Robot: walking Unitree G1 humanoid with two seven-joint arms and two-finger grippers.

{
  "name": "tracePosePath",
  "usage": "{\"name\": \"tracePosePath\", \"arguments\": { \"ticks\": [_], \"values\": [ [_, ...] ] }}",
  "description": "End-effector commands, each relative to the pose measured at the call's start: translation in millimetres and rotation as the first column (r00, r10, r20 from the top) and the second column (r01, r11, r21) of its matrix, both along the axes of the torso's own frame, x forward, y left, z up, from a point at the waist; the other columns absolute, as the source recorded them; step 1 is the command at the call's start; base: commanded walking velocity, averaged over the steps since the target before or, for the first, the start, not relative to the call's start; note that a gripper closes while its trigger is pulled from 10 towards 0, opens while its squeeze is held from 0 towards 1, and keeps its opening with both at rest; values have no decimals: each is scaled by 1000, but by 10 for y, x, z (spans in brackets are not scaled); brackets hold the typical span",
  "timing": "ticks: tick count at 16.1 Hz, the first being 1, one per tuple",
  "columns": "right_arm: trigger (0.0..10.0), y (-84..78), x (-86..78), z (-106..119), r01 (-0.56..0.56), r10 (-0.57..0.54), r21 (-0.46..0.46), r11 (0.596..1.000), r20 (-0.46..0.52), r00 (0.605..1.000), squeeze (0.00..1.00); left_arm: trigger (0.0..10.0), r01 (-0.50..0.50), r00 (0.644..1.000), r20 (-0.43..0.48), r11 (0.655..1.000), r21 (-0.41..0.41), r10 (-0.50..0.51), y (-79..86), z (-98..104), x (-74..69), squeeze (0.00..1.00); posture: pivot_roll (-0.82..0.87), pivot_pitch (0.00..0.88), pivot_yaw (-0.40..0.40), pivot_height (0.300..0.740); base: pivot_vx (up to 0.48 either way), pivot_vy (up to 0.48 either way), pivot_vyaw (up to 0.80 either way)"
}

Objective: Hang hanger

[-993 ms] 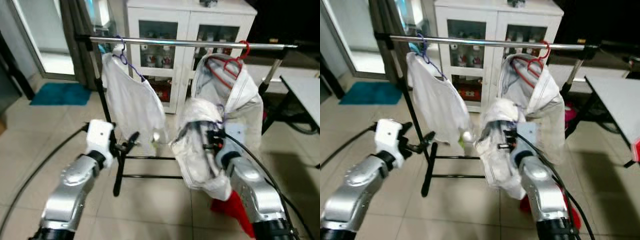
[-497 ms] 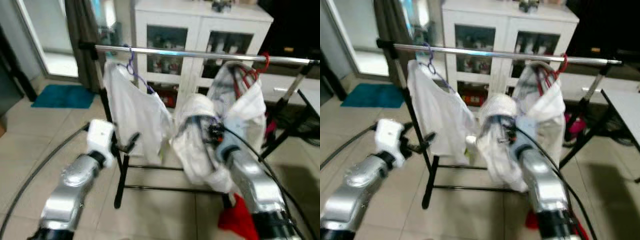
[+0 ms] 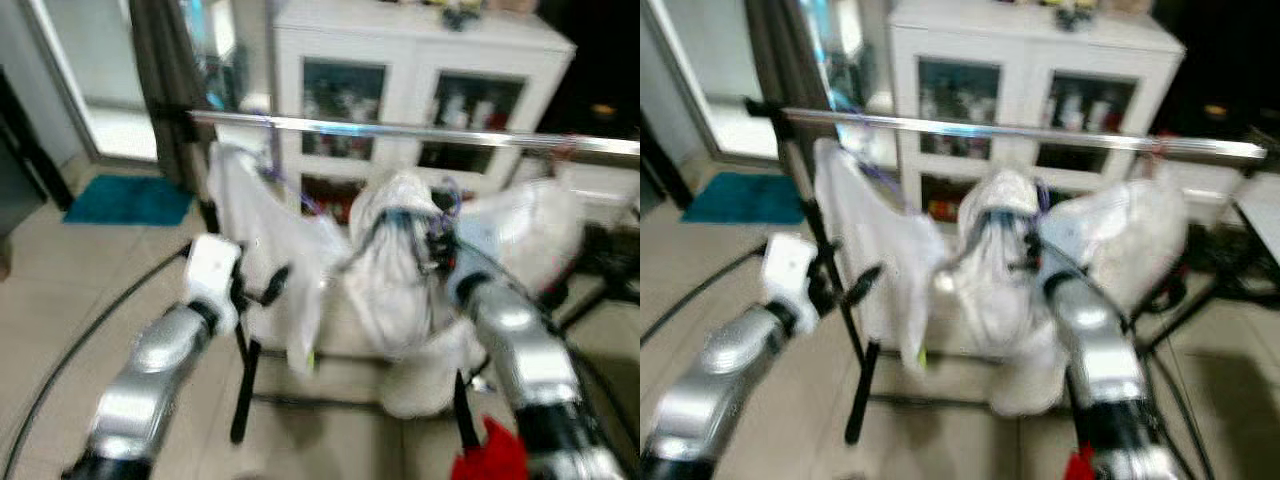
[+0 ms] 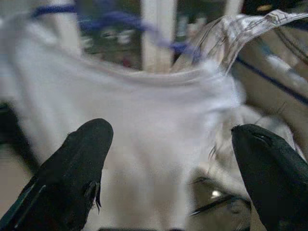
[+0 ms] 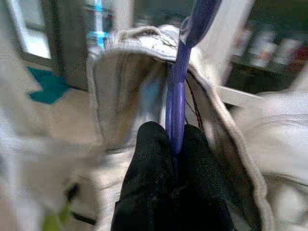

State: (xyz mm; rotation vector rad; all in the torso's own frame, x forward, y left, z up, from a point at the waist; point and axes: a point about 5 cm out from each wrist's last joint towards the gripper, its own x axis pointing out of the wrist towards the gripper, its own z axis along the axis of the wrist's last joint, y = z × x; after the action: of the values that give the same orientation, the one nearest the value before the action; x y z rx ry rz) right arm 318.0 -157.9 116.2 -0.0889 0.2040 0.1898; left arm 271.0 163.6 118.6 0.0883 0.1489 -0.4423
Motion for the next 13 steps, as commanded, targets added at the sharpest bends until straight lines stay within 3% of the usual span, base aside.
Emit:
{"name": "tracePosePath", "arguments": {
  "ticks": [1, 3, 6, 10, 13],
  "values": [
    [10000, -73, 67, 249, 13, -11, -10, 1000, 109, 994, 0, 10000, 38, 999, 25, 999, -16, -37, -72, 57, 7, 0, -73, 0, -25, 740, 0, 0, 0],
    [10000, -65, 91, 302, -6, 4, 20, 1000, 101, 995, 0, 10000, 102, 994, 37, 994, 46, -104, -73, 87, 5, 0, -72, 0, -26, 740, 0, 0, 0],
    [10000, 28, 82, 419, -32, 25, 69, 997, 112, 993, 0, 10000, 176, 983, 42, 983, 62, -178, -78, 138, -11, 0, -73, 0, -24, 740, 0, 0, 0],
    [10000, 105, 84, 585, -24, 3, 121, 992, 173, 985, 0, 10000, 276, 960, 57, 961, 6, -276, -164, 232, -21, 0, -69, 0, -27, 740, 0, 0, 0],
    [10000, 143, 145, 718, -21, -16, 169, 985, 217, 976, 0, 10000, 297, 953, 64, 955, 8, -297, -162, 262, -14, 0, -69, 0, -25, 740, 0, 0, 0]
  ]
}}
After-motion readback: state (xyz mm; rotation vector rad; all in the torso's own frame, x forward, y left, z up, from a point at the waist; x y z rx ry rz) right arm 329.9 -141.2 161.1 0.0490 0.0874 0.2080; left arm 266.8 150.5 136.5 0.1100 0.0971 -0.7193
